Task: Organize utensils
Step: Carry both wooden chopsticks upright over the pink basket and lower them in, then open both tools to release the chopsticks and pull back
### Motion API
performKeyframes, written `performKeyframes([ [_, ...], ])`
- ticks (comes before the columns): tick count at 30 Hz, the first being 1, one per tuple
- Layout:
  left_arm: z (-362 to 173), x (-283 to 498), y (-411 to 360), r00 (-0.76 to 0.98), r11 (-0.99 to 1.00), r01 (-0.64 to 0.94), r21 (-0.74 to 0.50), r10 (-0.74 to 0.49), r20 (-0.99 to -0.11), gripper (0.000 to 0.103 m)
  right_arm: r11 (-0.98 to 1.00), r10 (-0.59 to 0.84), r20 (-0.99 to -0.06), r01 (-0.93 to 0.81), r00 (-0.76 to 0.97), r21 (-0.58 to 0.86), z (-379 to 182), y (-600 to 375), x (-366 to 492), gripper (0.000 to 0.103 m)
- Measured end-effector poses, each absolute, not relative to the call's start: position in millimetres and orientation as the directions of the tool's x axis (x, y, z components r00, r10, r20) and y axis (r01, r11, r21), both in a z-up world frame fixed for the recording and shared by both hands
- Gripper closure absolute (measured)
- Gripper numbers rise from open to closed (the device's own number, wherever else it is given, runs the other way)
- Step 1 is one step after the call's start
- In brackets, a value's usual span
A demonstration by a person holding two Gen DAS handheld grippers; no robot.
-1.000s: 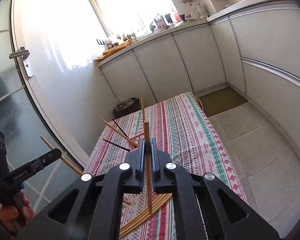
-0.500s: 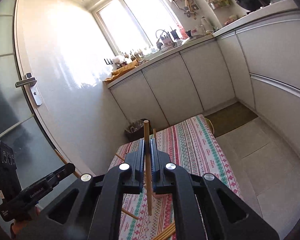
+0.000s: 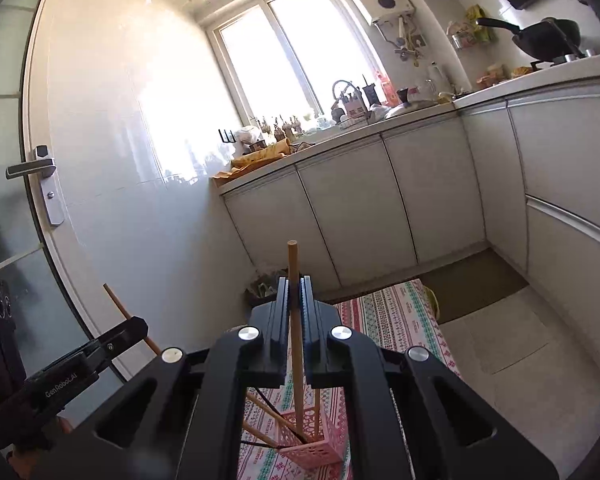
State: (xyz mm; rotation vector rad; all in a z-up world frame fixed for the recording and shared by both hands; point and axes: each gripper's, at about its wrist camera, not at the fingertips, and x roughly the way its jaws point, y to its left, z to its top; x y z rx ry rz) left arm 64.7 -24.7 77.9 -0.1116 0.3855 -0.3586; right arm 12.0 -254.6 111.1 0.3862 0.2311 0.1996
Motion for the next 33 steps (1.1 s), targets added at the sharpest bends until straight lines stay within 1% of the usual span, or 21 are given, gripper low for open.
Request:
performKeyframes([
  [5,59.6,89.1,-20.7,0.861,0.934,0.300,-0.194,-0.353,-0.366,0.098,0.918,0.247,-0.209,-0.160,0.946,0.362,96.2,-238.8,38.6,0.097],
  [10,30.9,107.3,-21.7,0.848,0.942,0.273,-0.197,-0.332,-0.413,0.097,0.923,0.263,-0.240,-0.172,0.935,0.343,70.1,-223.5,56.7,0.097],
  [12,16.7,114.4,-21.8,0.828,0.939,0.272,-0.209,-0.340,-0.447,0.097,0.922,0.279,-0.272,-0.178,0.921,0.344,56.4,-217.9,64.2,0.097],
  [13,9.2,117.4,-21.7,0.818,0.941,0.262,-0.214,-0.334,-0.468,0.093,0.924,0.277,-0.291,-0.170,0.916,0.343,49.9,-216.1,66.5,0.097],
  [14,3.7,118.5,-21.0,0.808,0.939,0.261,-0.222,-0.338,-0.483,0.089,0.924,0.275,-0.307,-0.162,0.911,0.346,44.7,-215.1,67.6,0.094],
  [16,0.4,116.5,-15.3,0.806,0.939,0.250,-0.238,-0.338,-0.486,0.077,0.924,0.267,-0.326,-0.145,0.907,0.353,38.4,-217.0,66.7,0.089],
  [17,2.4,113.3,-12.5,0.812,0.939,0.246,-0.242,-0.336,-0.478,0.075,0.925,0.261,-0.329,-0.137,0.908,0.355,38.2,-219.2,64.5,0.082],
  [18,4.9,109.7,-10.1,0.815,0.937,0.248,-0.246,-0.339,-0.470,0.073,0.925,0.257,-0.327,-0.133,0.910,0.355,39.3,-221.6,61.7,0.072],
  [19,7.8,106.1,-8.7,0.818,0.936,0.248,-0.248,-0.340,-0.464,0.073,0.925,0.252,-0.321,-0.130,0.913,0.356,41.4,-223.8,58.0,0.069],
  [20,11.3,103.2,-7.6,0.821,0.936,0.248,-0.251,-0.341,-0.459,0.073,0.926,0.249,-0.317,-0.129,0.915,0.355,44.7,-224.8,54.7,0.066],
  [25,24.7,90.1,-5.6,0.831,0.939,0.240,-0.247,-0.330,-0.447,0.069,0.927,0.232,-0.313,-0.112,0.921,0.358,57.0,-229.9,36.6,0.066],
  [27,26.8,83.2,-4.7,0.834,0.941,0.235,-0.242,-0.323,-0.448,0.068,0.928,0.233,-0.318,-0.112,0.919,0.355,59.4,-230.3,30.8,0.065],
  [28,27.9,79.4,-3.7,0.835,0.943,0.230,-0.240,-0.318,-0.449,0.066,0.930,0.231,-0.320,-0.111,0.919,0.350,59.7,-230.2,26.5,0.063],
  [29,28.6,76.2,-2.5,0.836,0.944,0.227,-0.239,-0.315,-0.449,0.064,0.931,0.229,-0.320,-0.111,0.919,0.348,59.8,-230.1,21.4,0.059],
  [31,29.8,68.0,-0.5,0.840,0.947,0.221,-0.233,-0.306,-0.448,0.058,0.933,0.227,-0.326,-0.109,0.918,0.343,59.0,-229.7,12.0,0.056],
  [32,29.6,64.7,0.3,0.840,0.948,0.219,-0.230,-0.303,-0.450,0.057,0.933,0.227,-0.332,-0.107,0.915,0.343,57.9,-229.3,7.5,0.052],
  [33,29.1,62.3,0.7,0.839,0.949,0.217,-0.227,-0.300,-0.453,0.055,0.933,0.225,-0.338,-0.102,0.914,0.344,56.6,-228.9,3.2,0.045],
])
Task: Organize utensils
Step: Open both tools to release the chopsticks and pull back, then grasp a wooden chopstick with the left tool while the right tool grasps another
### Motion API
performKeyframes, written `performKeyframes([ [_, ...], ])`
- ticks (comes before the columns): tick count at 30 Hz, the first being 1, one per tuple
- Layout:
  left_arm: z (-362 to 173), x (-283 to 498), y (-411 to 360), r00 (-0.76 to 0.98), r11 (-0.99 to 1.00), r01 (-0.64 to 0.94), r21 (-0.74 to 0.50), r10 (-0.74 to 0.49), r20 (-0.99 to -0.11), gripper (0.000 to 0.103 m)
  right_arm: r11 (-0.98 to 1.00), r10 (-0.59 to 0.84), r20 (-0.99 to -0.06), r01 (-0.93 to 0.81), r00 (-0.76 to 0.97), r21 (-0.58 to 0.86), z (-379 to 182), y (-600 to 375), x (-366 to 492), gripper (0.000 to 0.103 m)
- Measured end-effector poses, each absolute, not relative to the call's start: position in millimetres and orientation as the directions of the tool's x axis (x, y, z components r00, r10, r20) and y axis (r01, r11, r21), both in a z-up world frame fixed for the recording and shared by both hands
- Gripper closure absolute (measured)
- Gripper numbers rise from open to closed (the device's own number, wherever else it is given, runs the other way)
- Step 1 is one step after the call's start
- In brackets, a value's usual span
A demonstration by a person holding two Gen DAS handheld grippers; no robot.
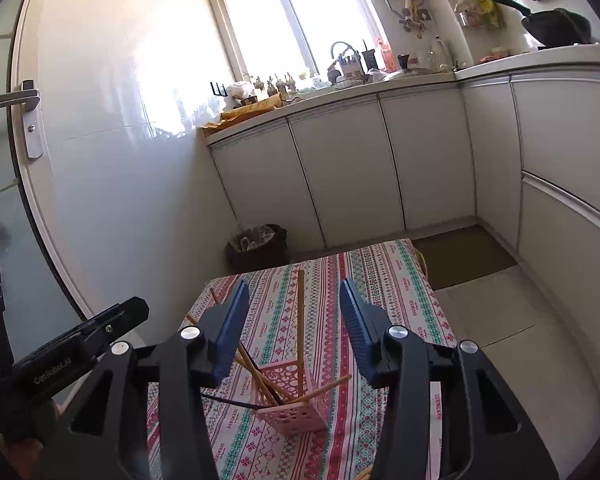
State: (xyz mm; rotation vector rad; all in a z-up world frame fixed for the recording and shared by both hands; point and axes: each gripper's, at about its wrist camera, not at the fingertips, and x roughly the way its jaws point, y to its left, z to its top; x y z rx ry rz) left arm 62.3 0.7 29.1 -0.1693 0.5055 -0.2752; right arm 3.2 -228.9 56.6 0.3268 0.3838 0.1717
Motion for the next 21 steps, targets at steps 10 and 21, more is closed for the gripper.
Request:
performKeyframes([
  [10,22.2,27.2,4.7,0.834,0.956,0.207,-0.209,-0.284,-0.473,0.025,0.931,0.191,-0.387,-0.042,0.902,0.363,41.7,-229.8,-25.3,0.015],
  [21,18.5,7.7,-1.2,0.823,0.963,0.213,-0.166,-0.268,-0.500,0.012,0.917,0.153,-0.451,0.044,0.879,0.396,19.2,-251.5,-52.7,0.008],
])
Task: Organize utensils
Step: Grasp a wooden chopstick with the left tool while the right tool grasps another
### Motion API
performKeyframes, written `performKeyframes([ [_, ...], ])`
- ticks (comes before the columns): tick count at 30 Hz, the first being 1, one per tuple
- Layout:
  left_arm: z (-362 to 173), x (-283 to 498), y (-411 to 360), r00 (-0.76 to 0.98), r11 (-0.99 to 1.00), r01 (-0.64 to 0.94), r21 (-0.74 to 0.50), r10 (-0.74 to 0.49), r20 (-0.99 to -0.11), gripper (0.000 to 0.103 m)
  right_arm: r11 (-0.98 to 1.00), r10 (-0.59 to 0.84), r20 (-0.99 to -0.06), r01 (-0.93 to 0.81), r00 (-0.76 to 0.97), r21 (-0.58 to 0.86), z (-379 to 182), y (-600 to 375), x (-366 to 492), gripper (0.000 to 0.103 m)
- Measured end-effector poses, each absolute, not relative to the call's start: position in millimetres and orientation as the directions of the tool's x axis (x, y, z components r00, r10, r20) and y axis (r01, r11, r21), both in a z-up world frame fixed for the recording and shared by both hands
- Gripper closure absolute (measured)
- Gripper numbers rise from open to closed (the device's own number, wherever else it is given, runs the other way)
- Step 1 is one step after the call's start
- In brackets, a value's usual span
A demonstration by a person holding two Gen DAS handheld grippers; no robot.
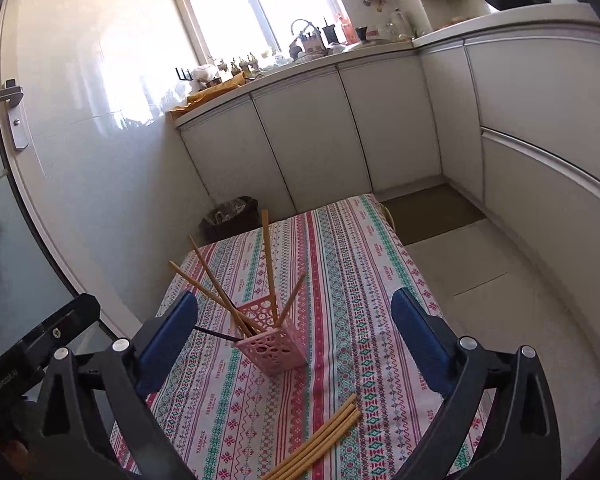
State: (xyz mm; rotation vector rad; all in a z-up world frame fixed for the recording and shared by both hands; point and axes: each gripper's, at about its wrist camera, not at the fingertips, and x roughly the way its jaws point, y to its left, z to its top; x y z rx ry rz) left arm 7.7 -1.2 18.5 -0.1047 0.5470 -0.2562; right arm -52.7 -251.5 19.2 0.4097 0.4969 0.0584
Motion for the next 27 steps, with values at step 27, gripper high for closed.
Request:
performKeyframes([
  [27,-150.9,62.3,-123.7,0.249,0.923,0.384,-0.024,-0.128,-0.960,0.020,0.710,0.353,-0.734,0.345,0.581,0.614,-133.9,-348.0,-89.7,0.007],
])
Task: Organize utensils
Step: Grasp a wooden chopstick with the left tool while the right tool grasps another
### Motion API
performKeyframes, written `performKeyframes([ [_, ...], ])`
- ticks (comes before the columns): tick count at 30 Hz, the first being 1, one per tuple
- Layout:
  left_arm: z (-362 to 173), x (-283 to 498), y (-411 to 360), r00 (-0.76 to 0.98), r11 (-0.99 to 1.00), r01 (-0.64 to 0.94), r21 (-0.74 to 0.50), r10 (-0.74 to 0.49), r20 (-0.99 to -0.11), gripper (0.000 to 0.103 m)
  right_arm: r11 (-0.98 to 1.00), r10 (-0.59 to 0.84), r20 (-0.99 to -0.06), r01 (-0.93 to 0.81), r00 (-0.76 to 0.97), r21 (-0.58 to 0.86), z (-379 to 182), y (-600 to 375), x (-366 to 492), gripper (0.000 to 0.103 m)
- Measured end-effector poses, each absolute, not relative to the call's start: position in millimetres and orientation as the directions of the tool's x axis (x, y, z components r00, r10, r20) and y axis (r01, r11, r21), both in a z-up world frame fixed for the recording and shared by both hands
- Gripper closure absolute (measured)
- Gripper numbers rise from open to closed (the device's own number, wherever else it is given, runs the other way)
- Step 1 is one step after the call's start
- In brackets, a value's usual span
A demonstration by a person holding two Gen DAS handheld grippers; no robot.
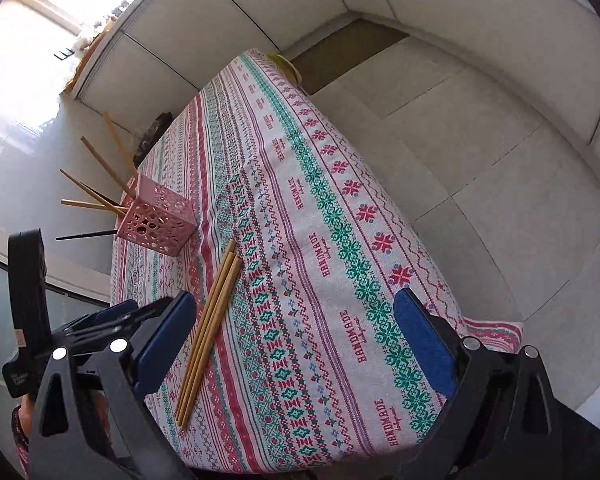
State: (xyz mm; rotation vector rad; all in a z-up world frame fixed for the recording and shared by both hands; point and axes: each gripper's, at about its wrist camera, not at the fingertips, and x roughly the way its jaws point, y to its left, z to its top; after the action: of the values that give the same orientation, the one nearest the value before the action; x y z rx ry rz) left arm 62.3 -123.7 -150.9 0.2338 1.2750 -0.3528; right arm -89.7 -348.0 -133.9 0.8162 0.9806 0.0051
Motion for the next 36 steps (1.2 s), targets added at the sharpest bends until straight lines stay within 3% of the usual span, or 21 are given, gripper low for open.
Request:
performKeyframes([
  [3,-164.9,73.1,-132.7,0.231,0.928,0.373,0.009,-0.083,-0.969,0.052,0.672,0.380,-0.722,0.364,0.578,0.645,-138.6,-354.4,-90.7,0.007],
  [6,-177.7,77.6,-136.6,0.193,0.929,0.370,-0.002,-0.079,-0.978,0.063,0.656,0.386,-0.711,0.367,0.588,0.660,-138.0,-359.6,-92.8,0.007],
  [23,-208.1,100.3,-168.2,0.120,0.898,0.439,0.009,-0.048,-0.992,0.067,0.641,0.413,-0.712,0.374,0.568,0.670,-142.7,-362.7,-94.0,0.007],
  [27,-208.7,102.0,-176.3,0.110,0.896,0.444,-0.005,-0.060,-0.992,0.075,0.669,0.382,-0.731,0.376,0.565,0.640,-140.6,-361.1,-93.4,0.007],
  [29,-207.1,96.9,-172.1,0.144,0.897,0.442,-0.009,-0.081,-0.986,0.091,0.682,0.364,-0.736,0.374,0.570,0.628,-138.0,-360.7,-93.9,0.007],
  [36,-170.9,48.4,-107.7,0.375,0.921,0.389,-0.032,-0.190,-0.907,0.097,0.724,0.354,-0.788,0.385,0.504,0.572,-141.4,-344.9,-83.9,0.007],
])
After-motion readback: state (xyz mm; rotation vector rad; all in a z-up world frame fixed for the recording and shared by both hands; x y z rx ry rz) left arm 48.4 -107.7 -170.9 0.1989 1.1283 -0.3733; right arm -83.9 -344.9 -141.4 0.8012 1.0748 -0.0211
